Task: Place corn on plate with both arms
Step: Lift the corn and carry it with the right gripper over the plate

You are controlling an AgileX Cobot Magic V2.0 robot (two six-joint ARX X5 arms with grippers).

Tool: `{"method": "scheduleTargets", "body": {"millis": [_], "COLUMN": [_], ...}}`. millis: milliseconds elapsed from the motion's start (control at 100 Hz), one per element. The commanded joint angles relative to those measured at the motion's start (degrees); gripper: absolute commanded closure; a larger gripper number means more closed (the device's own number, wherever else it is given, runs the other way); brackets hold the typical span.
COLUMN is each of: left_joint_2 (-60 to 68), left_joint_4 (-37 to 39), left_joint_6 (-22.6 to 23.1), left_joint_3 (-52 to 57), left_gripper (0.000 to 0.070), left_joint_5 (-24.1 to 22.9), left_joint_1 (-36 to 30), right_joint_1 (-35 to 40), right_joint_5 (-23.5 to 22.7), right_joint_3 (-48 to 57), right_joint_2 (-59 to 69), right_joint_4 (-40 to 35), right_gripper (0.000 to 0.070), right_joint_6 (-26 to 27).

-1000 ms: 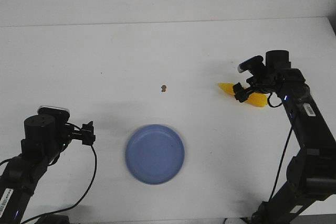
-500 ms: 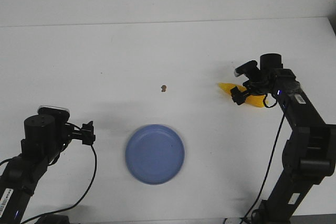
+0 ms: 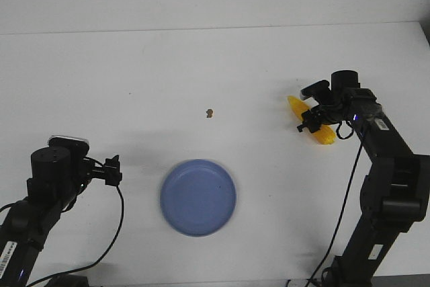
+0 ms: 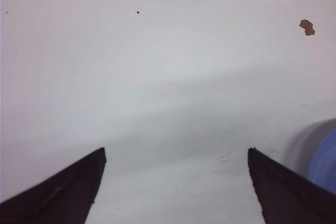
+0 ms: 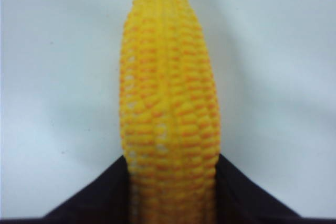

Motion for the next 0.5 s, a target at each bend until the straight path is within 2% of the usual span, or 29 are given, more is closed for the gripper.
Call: {"method": "scheduleTargets", "body": {"millis": [0, 200, 490], "left_joint_2": [0.33, 0.33, 0.33], "left_joint_4": [0.50, 0.50, 0.55], "left_joint_6": [-0.28, -0.28, -0.28], "left_joint_3": [1.16, 1.16, 1.16], "left_gripper": [0.0149, 0.0149, 0.0149], "left_joint_5": [-0.11, -0.11, -0.11], "left_joint_1": [0.04, 0.04, 0.04], "right_joint_1": [-0.28, 0.87, 9.77], "right_joint_5": [-2.23, -11.23, -11.15], "right_joint_3": [1.18, 1.18, 1.18], "right_joint_2": [0.85, -2.99, -14.60], "right_joint_4": [-0.39, -0.92, -2.84], "right_gripper": [0.0610, 0.0610, 0.0610], "right_joint_6": [2.58, 6.40, 12.07]}}
